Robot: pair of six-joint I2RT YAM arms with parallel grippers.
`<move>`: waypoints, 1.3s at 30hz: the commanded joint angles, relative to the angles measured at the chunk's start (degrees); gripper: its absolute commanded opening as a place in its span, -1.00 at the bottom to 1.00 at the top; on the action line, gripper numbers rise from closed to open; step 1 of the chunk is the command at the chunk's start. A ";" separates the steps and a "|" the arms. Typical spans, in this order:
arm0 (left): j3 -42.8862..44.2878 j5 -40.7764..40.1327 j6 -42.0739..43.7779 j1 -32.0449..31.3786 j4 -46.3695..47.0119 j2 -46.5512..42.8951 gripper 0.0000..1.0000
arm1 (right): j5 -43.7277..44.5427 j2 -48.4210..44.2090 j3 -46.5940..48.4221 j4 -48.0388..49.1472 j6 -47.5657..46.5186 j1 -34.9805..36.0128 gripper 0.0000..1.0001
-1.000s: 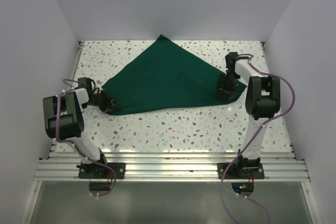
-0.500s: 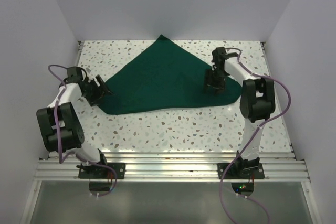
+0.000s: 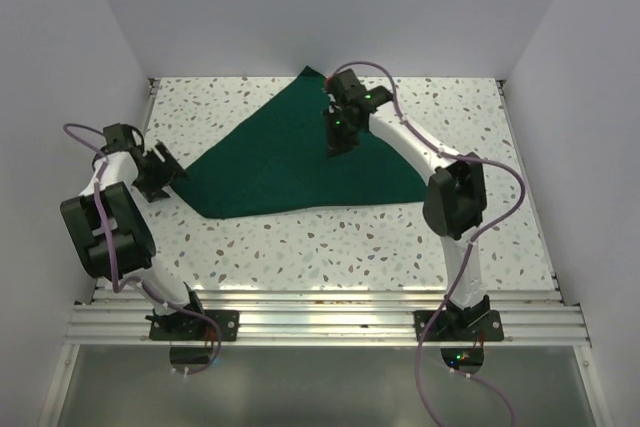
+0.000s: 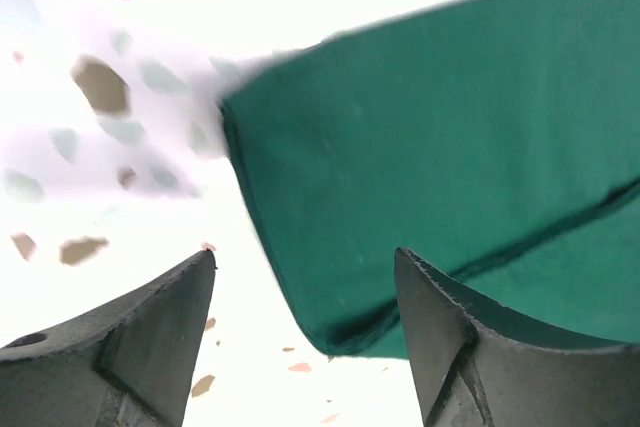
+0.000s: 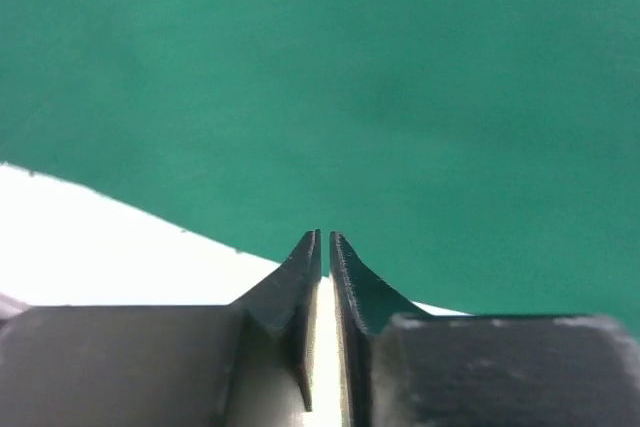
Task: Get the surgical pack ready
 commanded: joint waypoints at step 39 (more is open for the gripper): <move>9.20 7.21 2.22 3.28 4.01 16.69 -0.06 | -4.78 27.26 17.27 3.07 10.37 20.38 -0.93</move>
